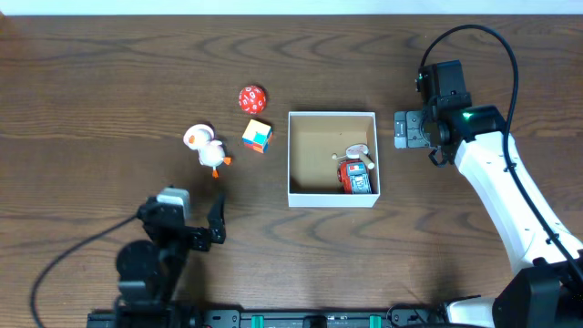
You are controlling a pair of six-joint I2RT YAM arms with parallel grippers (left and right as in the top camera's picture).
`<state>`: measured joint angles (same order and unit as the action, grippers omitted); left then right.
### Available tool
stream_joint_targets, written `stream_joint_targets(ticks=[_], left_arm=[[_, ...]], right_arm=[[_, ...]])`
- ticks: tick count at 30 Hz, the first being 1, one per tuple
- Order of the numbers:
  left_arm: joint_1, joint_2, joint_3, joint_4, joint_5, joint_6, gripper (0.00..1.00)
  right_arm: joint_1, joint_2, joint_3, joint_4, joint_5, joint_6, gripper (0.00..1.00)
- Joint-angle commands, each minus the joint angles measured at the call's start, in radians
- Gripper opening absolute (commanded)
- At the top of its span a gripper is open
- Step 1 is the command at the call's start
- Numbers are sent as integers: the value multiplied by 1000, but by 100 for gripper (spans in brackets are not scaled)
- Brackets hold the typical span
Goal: Pack container
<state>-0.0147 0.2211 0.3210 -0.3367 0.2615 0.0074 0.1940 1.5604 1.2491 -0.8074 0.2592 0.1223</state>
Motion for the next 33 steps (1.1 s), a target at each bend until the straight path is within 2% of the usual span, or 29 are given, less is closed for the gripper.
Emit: stream_joint_targets(ticks=[1, 8, 11, 16, 21, 23, 25, 33], left_arm=[[4, 185, 248, -87, -28, 7, 98], [3, 766, 803, -521, -29, 7, 98], [-5, 977, 962, -603, 5, 6, 98], [-5, 1205, 1012, -514, 168, 8, 98], [-35, 1387, 1012, -446, 175, 19, 98], [-59, 1436, 1012, -423, 175, 58, 98], [-87, 1465, 1012, -401, 160, 108, 98], [-225, 1492, 1012, -326, -60, 228, 98]], right_arm=[[-4, -8, 4, 0, 10, 12, 99], [-4, -8, 4, 0, 10, 12, 99], [-4, -8, 4, 0, 10, 12, 99], [-4, -8, 4, 0, 10, 12, 99], [-4, -8, 4, 0, 10, 12, 99], [-4, -8, 4, 0, 10, 12, 99], [-4, -8, 4, 0, 10, 12, 99], [-4, -8, 4, 0, 10, 12, 99]])
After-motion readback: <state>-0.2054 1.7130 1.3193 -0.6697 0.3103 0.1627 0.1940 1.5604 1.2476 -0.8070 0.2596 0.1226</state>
